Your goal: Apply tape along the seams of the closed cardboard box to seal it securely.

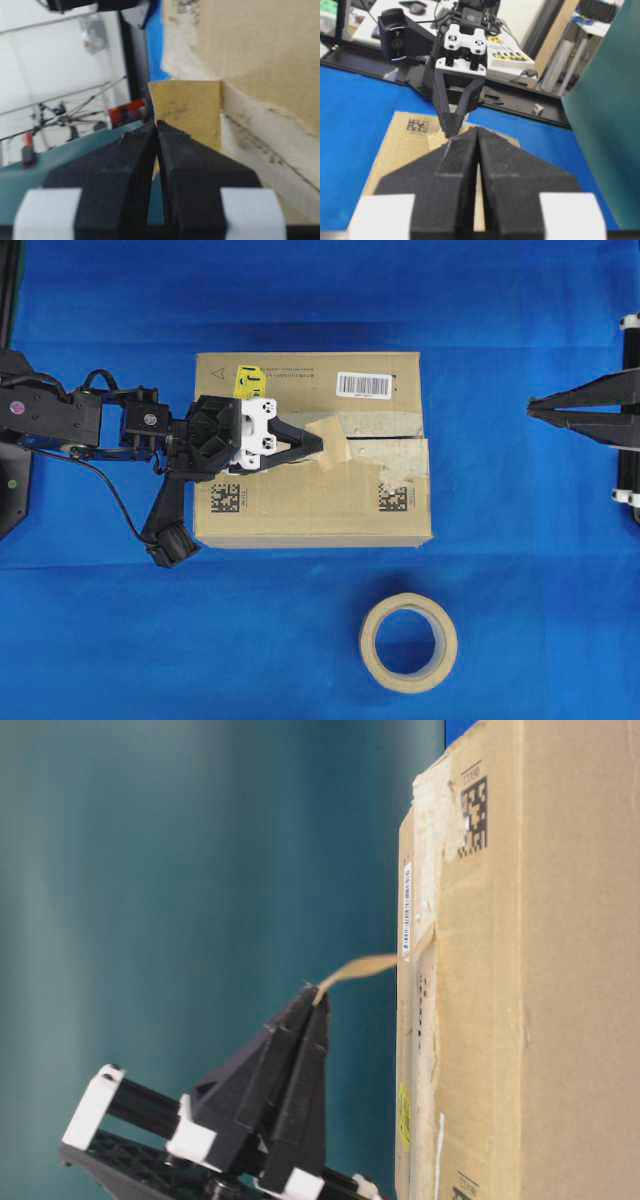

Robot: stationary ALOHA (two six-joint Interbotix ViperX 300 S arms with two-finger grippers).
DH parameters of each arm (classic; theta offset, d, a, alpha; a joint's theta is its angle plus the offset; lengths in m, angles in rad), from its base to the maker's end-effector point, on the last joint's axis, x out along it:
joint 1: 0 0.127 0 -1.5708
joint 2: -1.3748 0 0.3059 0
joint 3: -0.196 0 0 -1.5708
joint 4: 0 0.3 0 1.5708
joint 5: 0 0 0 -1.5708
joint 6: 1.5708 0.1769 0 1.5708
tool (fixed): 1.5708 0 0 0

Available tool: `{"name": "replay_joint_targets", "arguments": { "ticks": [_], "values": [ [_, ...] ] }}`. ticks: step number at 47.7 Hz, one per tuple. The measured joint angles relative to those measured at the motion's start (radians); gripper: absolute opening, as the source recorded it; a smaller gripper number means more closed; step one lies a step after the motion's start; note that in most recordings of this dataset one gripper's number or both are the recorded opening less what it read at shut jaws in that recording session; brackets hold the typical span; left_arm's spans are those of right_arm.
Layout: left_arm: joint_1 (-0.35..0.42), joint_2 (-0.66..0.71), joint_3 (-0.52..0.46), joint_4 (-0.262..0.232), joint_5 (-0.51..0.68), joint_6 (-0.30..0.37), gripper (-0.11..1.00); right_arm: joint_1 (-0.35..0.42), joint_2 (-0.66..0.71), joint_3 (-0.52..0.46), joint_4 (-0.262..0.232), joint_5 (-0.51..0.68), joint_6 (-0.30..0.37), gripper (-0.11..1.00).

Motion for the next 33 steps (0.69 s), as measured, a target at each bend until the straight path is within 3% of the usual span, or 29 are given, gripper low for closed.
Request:
{"name": "replay_joint_targets", "arguments": {
  "ticks": [33],
  "values": [
    [0.021, 0.0, -0.009, -0.002, 0.249, -0.003, 0.02, 0.0, 0.038, 0.002, -0.003, -0.002, 0.0, 0.0]
  ]
}}
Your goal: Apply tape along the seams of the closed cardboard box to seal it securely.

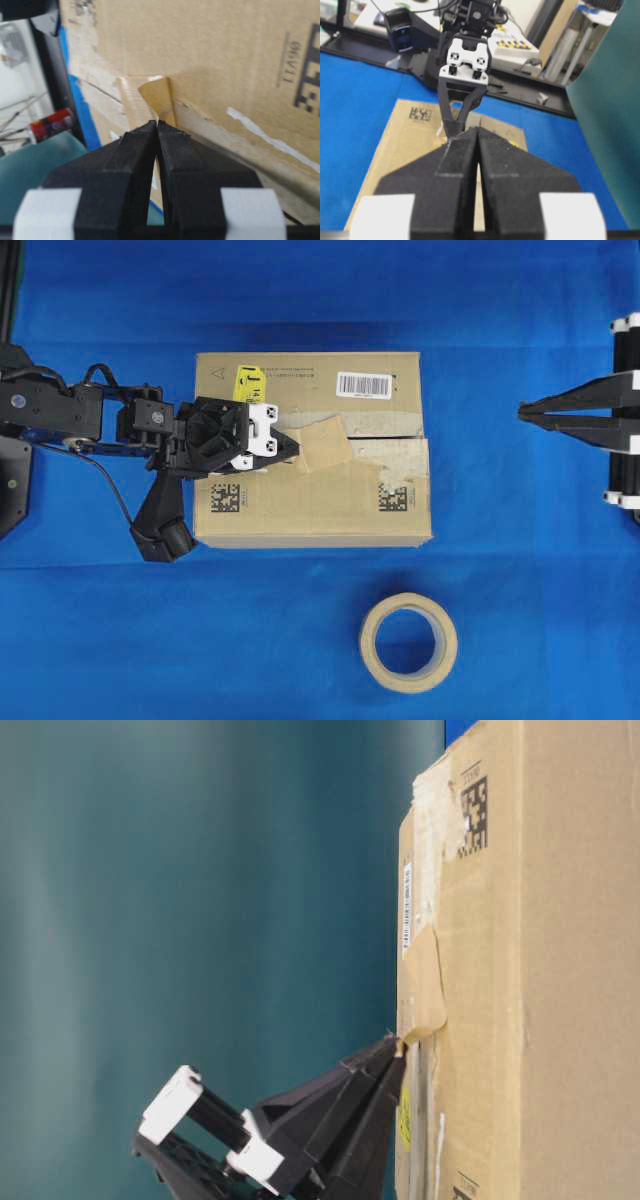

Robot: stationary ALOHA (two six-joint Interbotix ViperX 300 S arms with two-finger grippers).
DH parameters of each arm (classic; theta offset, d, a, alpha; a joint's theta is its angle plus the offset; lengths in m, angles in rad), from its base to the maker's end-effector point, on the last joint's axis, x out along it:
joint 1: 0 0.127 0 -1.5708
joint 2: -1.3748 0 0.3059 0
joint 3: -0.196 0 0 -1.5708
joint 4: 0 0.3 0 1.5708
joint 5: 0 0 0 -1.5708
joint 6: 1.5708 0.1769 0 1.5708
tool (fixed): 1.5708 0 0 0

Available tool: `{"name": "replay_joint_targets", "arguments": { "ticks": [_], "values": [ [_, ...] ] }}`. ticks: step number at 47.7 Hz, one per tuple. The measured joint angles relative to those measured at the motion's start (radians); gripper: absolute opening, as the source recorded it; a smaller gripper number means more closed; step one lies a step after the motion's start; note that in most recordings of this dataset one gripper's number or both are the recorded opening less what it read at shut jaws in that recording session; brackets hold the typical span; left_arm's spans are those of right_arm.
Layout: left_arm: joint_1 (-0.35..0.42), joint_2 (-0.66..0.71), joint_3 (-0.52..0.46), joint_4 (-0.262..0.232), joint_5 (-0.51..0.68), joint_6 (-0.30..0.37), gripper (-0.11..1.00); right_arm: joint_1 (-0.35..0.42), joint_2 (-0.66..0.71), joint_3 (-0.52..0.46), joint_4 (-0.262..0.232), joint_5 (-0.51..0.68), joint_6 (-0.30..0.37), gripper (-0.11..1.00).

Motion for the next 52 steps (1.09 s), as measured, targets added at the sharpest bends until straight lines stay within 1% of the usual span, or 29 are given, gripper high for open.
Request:
{"name": "replay_joint_targets", "arguments": {
  "ticks": [21, 34, 46, 52],
  "values": [
    [0.008, -0.008, 0.0, -0.003, 0.092, -0.011, 0.02, 0.0, 0.043, -0.002, 0.0, 0.0, 0.0, 0.0],
    [0.009, -0.008, 0.0, -0.003, 0.098, 0.005, 0.02, 0.0, 0.075, -0.015, 0.0, 0.0, 0.0, 0.0],
    [0.014, -0.008, -0.005, -0.003, 0.1, 0.003, 0.02, 0.002, 0.1, -0.023, 0.0, -0.005, 0.0, 0.0],
    [0.014, -0.008, -0.005, -0.003, 0.101, 0.003, 0.02, 0.0, 0.144, -0.037, 0.002, -0.028, 0.014, 0.0]
  ]
}}
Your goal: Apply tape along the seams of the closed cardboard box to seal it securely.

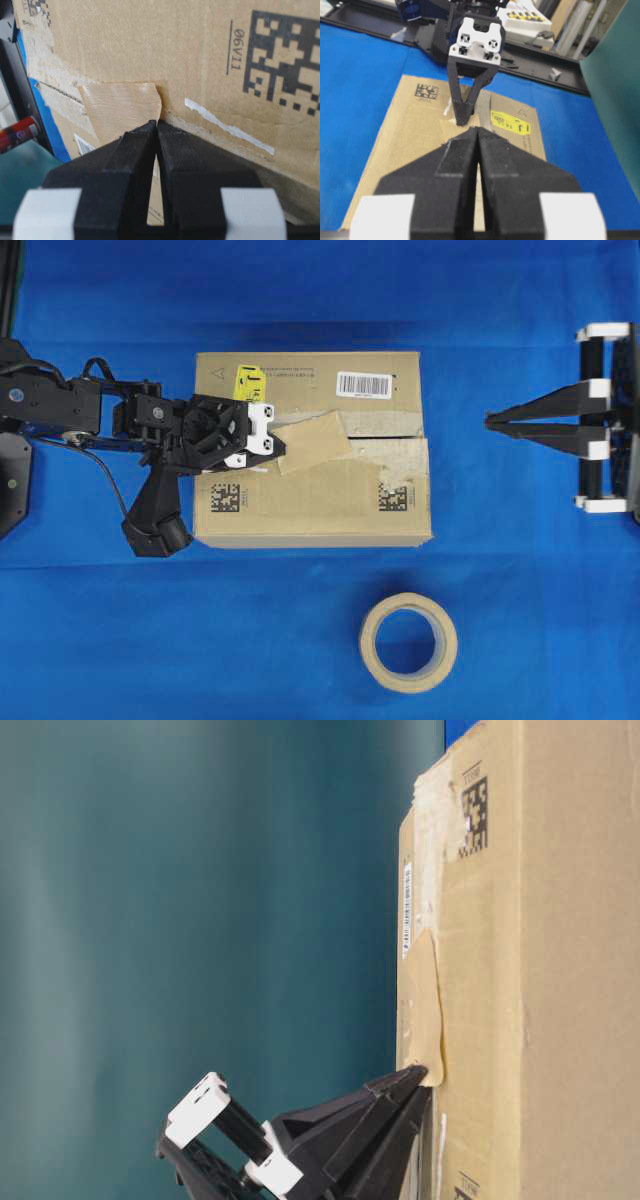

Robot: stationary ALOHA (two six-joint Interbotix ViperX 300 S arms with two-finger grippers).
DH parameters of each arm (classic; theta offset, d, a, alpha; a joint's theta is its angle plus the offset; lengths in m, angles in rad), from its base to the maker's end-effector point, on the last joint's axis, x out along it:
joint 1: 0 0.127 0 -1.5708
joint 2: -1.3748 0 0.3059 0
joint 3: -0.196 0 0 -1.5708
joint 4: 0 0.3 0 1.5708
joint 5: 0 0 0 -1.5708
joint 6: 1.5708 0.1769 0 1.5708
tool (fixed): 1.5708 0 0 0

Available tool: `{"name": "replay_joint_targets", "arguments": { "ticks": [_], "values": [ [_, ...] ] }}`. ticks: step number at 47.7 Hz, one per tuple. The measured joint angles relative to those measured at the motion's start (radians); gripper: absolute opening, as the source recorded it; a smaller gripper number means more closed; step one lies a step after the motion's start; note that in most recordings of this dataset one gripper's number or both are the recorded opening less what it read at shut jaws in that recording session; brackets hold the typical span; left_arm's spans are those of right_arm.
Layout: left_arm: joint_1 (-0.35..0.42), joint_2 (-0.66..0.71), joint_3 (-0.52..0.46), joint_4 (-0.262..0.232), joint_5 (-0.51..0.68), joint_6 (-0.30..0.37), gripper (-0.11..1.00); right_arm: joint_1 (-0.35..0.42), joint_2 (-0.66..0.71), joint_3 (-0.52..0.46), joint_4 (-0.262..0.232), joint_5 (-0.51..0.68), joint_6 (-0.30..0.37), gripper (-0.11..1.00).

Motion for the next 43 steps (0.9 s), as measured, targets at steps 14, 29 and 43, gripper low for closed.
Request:
{"name": "replay_joint_targets", "arguments": {
  "ticks": [14, 29, 43],
  "values": [
    [0.002, 0.0, 0.0, 0.0, 0.0, -0.002, 0.02, -0.002, 0.241, -0.124, 0.008, -0.043, 0.009, 0.0],
    [0.0, 0.0, 0.0, 0.0, 0.005, -0.003, 0.02, -0.02, 0.485, -0.293, 0.026, -0.014, 0.011, 0.44],
    [0.002, 0.0, 0.0, 0.002, 0.005, -0.006, 0.02, -0.026, 0.594, -0.362, 0.028, 0.026, 0.012, 0.43]
  ]
}}
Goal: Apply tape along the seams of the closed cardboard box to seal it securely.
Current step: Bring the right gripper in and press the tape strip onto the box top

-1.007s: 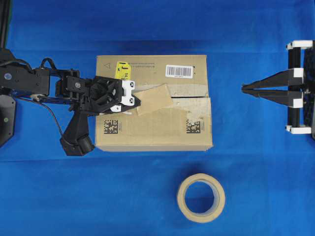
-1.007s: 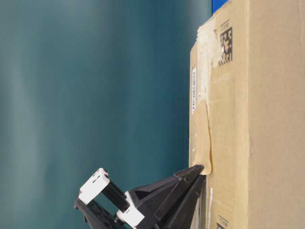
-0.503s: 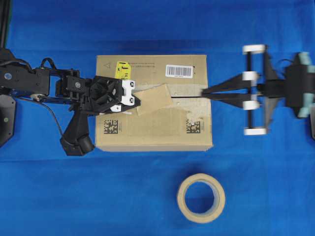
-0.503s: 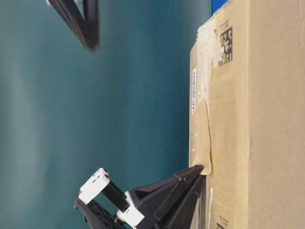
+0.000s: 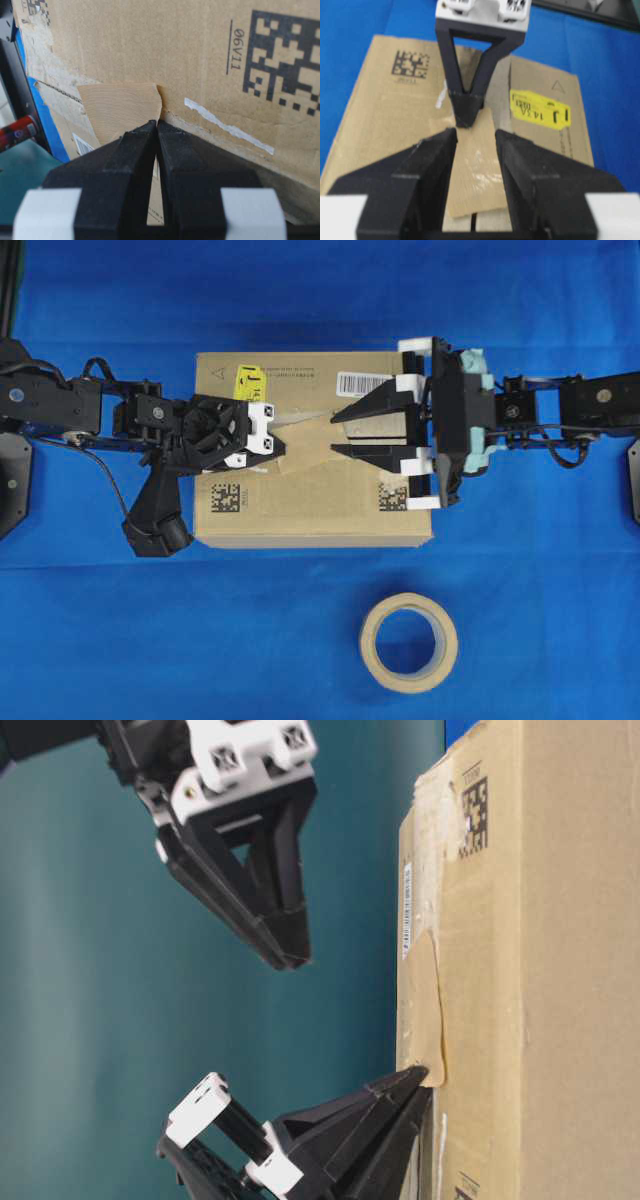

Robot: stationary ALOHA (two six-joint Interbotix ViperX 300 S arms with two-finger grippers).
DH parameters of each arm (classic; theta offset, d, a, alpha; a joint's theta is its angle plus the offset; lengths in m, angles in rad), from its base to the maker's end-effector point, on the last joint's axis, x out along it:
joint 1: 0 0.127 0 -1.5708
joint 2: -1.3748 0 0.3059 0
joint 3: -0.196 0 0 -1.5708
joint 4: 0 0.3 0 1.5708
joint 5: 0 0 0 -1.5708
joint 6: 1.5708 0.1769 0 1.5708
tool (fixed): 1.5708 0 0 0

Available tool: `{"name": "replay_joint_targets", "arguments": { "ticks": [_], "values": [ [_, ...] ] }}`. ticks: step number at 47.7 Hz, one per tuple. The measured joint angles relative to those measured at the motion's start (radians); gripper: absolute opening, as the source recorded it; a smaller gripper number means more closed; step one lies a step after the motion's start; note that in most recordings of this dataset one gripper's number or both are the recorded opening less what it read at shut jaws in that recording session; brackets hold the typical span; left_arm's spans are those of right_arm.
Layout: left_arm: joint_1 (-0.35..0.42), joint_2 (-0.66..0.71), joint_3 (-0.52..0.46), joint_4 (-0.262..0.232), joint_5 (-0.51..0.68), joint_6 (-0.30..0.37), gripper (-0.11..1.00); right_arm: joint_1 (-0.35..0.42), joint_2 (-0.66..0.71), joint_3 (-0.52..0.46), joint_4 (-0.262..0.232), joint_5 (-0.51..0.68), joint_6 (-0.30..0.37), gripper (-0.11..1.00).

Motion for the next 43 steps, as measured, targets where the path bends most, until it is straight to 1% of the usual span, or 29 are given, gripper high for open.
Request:
{"name": "replay_joint_targets", "arguments": {
  "ticks": [9, 22, 43],
  "values": [
    [0.0, 0.0, 0.0, -0.002, 0.0, 0.002, 0.02, -0.014, 0.054, -0.003, 0.014, -0.003, 0.0, 0.43],
    [0.0, 0.0, 0.0, -0.002, 0.0, 0.0, 0.02, -0.028, 0.158, -0.018, 0.017, -0.026, 0.0, 0.43],
    [0.002, 0.0, 0.0, -0.002, 0.0, -0.011, 0.02, -0.026, 0.167, -0.011, 0.017, -0.029, -0.002, 0.43]
  ]
}}
